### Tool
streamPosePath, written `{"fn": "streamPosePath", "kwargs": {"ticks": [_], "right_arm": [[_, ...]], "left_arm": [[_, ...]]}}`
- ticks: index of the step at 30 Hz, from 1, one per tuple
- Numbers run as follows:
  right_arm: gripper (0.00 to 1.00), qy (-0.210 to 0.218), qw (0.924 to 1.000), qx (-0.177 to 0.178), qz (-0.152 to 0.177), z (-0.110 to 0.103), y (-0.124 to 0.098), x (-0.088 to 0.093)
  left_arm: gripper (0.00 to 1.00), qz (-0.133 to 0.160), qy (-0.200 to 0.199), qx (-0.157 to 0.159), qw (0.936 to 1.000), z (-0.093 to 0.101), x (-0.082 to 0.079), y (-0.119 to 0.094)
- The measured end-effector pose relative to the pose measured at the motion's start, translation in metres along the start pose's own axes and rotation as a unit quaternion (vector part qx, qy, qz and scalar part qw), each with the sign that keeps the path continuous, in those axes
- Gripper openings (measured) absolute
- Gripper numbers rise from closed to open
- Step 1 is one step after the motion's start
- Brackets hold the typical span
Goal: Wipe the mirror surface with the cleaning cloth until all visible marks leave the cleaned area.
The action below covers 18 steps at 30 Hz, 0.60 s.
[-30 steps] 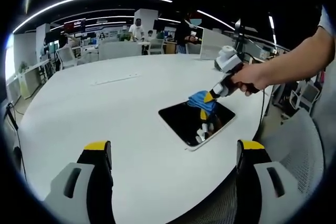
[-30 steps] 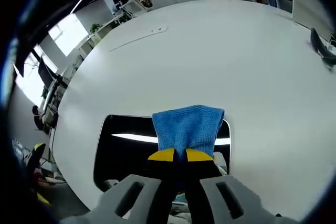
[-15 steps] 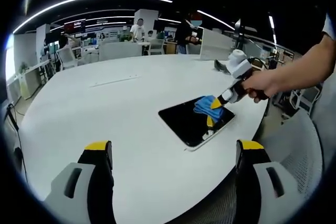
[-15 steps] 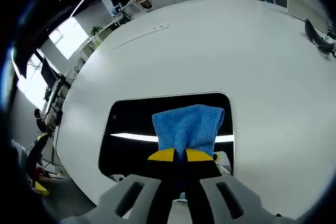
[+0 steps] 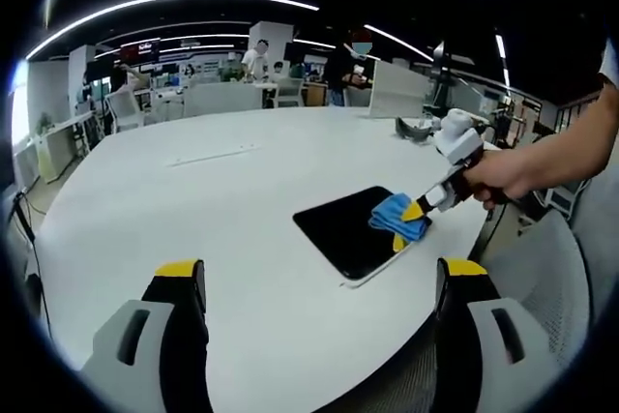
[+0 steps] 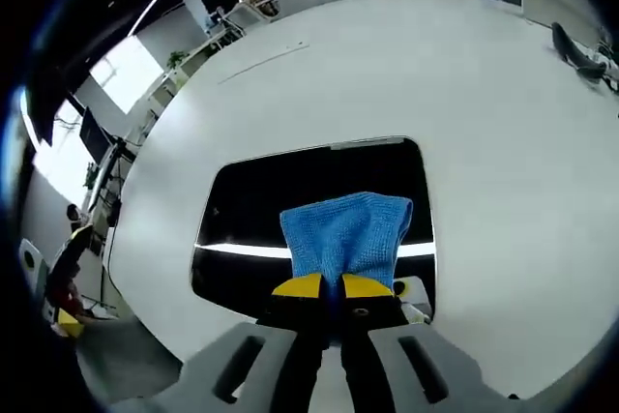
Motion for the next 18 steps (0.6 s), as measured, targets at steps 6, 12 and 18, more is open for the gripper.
{"fn": "streamPosePath", "kwargs": {"ticks": [6,12,18], "right_arm": [[0.00,0.001,1.0000,-0.004,-0.002,0.000,-0.004,0.007],[0.00,0.002,1.0000,-0.008,-0.004,0.000,-0.008,0.015],[0.00,0.002,0.9999,-0.013,-0.005,-0.001,-0.010,0.019]], "left_arm": [[0.99,0.004,0.000,-0.003,1.0000,0.001,-0.006,-0.001],[0.99,-0.003,0.001,0.000,1.0000,0.012,-0.007,-0.005],[0.99,0.004,-0.020,0.000,0.9998,0.015,-0.012,-0.020]]}}
Point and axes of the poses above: the point that each gripper's makers call its tool centre point, and the gripper's own axes: y roughly forward along the fingers, z roughly to its right, x roughly out of its underside, the point moved 8 cm from there along -y, roughly backward along the fingers, and after that the axes turned 6 degrees about x, right-handed, at the moved point
